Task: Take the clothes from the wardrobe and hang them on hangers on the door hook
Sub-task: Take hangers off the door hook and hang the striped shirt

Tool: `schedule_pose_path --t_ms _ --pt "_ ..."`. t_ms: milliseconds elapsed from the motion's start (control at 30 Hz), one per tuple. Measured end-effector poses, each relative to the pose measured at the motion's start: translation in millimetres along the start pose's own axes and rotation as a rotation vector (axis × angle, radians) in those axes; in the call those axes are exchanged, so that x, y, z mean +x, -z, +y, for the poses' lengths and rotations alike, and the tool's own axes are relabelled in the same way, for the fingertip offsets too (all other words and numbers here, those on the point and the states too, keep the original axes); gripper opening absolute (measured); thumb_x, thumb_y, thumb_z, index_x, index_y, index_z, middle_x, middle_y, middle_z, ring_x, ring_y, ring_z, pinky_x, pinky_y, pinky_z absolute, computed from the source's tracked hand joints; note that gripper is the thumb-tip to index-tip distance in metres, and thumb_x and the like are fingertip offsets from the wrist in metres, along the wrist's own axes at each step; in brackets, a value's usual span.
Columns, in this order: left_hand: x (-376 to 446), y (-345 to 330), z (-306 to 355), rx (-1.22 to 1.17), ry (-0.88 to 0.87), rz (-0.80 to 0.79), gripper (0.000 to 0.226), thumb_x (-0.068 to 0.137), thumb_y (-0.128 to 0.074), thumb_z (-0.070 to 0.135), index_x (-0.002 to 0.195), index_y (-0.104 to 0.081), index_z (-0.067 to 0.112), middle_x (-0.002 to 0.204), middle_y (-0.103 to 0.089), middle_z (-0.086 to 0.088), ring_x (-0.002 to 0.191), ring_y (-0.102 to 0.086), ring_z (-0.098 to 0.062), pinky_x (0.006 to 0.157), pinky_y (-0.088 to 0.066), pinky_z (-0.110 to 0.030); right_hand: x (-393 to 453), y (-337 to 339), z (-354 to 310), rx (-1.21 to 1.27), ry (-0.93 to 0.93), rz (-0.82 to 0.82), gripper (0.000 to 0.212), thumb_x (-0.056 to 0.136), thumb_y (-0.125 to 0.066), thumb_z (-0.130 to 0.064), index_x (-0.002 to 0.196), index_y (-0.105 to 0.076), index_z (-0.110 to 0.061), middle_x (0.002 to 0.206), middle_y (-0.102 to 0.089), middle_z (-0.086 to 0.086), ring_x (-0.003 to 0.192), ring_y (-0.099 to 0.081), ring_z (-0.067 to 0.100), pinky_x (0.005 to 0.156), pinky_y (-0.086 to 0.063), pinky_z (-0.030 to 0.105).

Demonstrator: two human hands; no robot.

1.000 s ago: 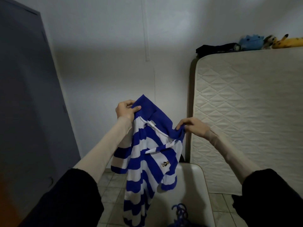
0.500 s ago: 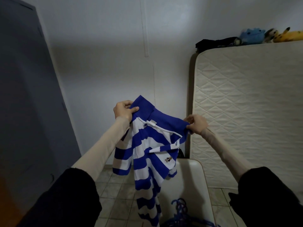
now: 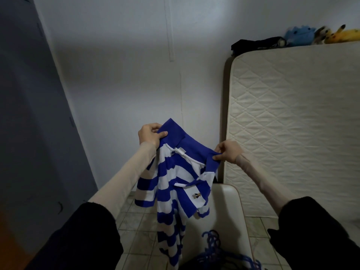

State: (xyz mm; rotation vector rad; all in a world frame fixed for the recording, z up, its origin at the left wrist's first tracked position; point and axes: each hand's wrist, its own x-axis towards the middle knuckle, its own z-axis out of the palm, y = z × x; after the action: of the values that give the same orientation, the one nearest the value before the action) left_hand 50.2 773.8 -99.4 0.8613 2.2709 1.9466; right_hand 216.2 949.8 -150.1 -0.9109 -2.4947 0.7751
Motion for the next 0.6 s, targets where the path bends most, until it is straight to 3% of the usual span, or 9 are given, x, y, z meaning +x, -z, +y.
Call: schedule_pose_path --t_ms 100,200,267,367,433,533,600 --pt "-2.0 -1.9 -6.5 0.013 0.003 -0.005 0.016 0.077 -0.07 0.001 0.091 -0.067 0.007 0.097 -0.062 -0.006 0.088 -0.056 -0.017 0.077 -0.044 -0.025 1.9 -11.2 4.2 -0.046 0.006 0.073 0.022 0.075 -0.073 -0.016 0.064 -0.054 -0.018 0.073 -0.06 0.0 0.068 -0.054 0.014 0.062 -0.04 0.023" --pt "-6.3 -4.0 -17.8 0.02 0.021 -0.018 0.017 0.076 -0.07 -0.001 0.091 -0.067 0.005 0.094 -0.061 -0.006 0.085 -0.055 -0.017 0.075 -0.043 -0.024 1.8 -25.4 9.6 0.026 -0.007 0.112 0.019 0.075 -0.073 -0.012 0.066 -0.056 -0.014 0.076 -0.058 0.003 0.062 -0.049 0.009 0.052 -0.037 0.015" --pt "-9.0 -5.9 -29.0 0.018 0.044 -0.019 0.018 0.075 -0.071 -0.001 0.092 -0.067 0.004 0.093 -0.061 -0.006 0.084 -0.055 -0.017 0.074 -0.043 -0.024 1.8 -36.7 14.2 0.066 -0.003 0.106 0.01 0.075 -0.071 -0.007 0.08 -0.063 -0.004 0.08 -0.06 0.008 0.062 -0.05 0.009 0.049 -0.037 0.009" --pt "-12.8 -9.6 -50.9 0.031 0.09 -0.015 0.018 0.074 -0.071 -0.002 0.091 -0.068 0.003 0.092 -0.062 -0.007 0.083 -0.056 -0.018 0.074 -0.044 -0.025 1.4 -56.0 23.3 0.068 -0.005 0.065 0.019 0.075 -0.07 -0.003 0.093 -0.063 0.0 0.097 -0.064 0.015 0.074 -0.051 0.013 0.05 -0.038 0.007" --pt "-16.4 -12.2 -67.4 0.051 0.117 -0.017 0.018 0.074 -0.071 -0.003 0.091 -0.068 0.002 0.09 -0.062 -0.008 0.081 -0.056 -0.019 0.074 -0.046 -0.026 -0.6 -69.7 28.9 0.086 -0.028 0.009 0.024 0.075 -0.069 0.0 0.098 -0.062 0.002 0.104 -0.063 0.016 0.072 -0.051 0.015 0.046 -0.037 0.002" --pt "-23.4 -18.7 -93.7 0.088 0.153 -0.044 0.016 0.075 -0.07 -0.003 0.091 -0.068 0.0 0.087 -0.062 -0.008 0.079 -0.056 -0.019 0.069 -0.046 -0.023 -5.6 -92.0 40.6 0.077 -0.052 -0.074 0.026 0.074 -0.069 0.002 0.099 -0.063 0.003 0.104 -0.064 0.017 0.086 -0.057 0.025 0.05 -0.035 -0.002" --pt "-28.8 -24.5 -112.9 0.117 0.191 -0.069 0.017 0.077 -0.069 -0.002 0.093 -0.068 0.0 0.088 -0.062 -0.008 0.079 -0.056 -0.018 0.071 -0.044 -0.023 -10.5 -109.0 51.2 0.095 -0.072 -0.124 0.022 0.075 -0.068 0.004 0.096 -0.063 0.0 0.1 -0.064 0.017 0.084 -0.057 0.024 0.051 -0.037 0.0"
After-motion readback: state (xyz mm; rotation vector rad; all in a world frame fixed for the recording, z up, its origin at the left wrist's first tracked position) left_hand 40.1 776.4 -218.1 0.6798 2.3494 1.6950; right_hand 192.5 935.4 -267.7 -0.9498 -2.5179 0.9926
